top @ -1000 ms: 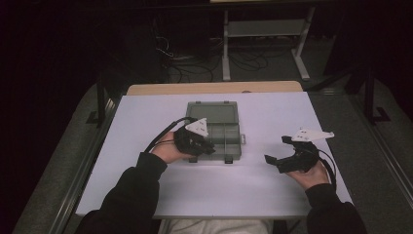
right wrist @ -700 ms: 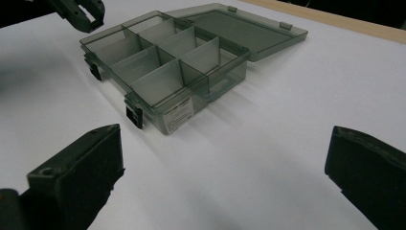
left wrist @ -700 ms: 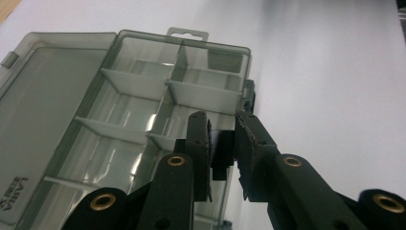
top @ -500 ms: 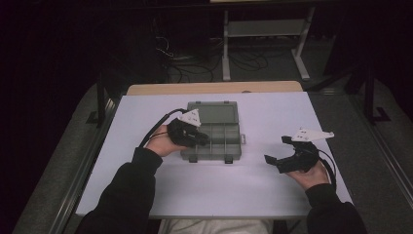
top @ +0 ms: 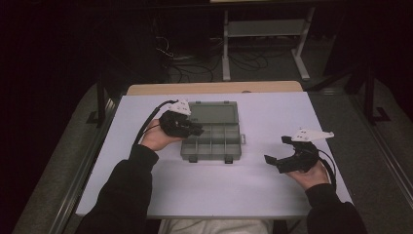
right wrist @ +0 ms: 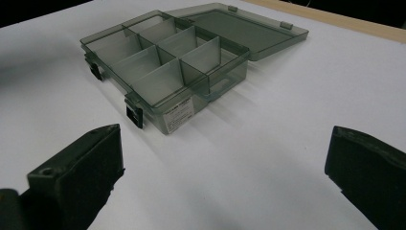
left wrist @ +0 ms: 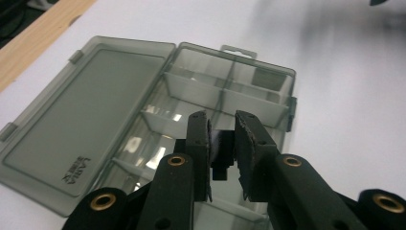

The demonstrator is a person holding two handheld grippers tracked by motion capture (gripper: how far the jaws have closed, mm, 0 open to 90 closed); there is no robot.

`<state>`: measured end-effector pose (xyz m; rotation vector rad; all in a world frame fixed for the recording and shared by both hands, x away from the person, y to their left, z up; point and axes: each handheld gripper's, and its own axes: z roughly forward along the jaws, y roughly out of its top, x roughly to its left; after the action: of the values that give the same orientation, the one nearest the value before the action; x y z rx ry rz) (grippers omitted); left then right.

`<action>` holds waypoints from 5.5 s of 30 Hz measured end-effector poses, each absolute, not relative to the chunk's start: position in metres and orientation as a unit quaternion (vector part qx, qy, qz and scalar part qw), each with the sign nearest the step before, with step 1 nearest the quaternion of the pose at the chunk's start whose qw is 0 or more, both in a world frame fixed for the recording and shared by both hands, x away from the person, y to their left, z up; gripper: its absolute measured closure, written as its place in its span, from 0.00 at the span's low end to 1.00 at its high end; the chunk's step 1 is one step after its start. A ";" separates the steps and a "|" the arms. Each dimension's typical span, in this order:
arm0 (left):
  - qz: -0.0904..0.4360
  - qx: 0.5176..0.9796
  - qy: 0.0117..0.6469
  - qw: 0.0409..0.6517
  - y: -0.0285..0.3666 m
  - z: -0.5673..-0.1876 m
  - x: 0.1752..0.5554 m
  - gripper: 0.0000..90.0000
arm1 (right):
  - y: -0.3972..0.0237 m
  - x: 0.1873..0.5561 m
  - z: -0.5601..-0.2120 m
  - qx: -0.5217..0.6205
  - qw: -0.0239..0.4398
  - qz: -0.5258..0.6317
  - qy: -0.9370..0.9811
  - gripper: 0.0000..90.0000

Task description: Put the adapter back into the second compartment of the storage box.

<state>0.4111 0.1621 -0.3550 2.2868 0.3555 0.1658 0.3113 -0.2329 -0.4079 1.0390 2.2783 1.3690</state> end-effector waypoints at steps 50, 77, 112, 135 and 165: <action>0.064 0.879 0.219 0.419 0.153 -0.397 0.453 0.85 | -0.232 0.311 -0.408 0.357 0.141 0.474 0.792 0.00; 0.052 0.889 0.225 0.396 0.152 -0.401 0.454 0.71 | -0.230 0.311 -0.409 0.355 0.139 0.471 0.796 0.00; 0.079 0.862 0.221 0.449 0.175 -0.367 0.415 0.01 | -0.229 0.311 -0.410 0.356 0.138 0.467 0.797 0.00; 0.108 0.839 0.241 0.476 0.220 -0.365 0.383 0.00 | -0.229 0.311 -0.410 0.358 0.137 0.467 0.797 0.00; 0.140 0.806 0.280 0.502 0.284 -0.376 0.351 0.00 | -0.230 0.311 -0.411 0.363 0.137 0.466 0.796 0.00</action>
<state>0.3511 0.2841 -0.3757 1.9485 0.6755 0.3386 0.3108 -0.2297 -0.4107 1.0494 2.3019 1.3472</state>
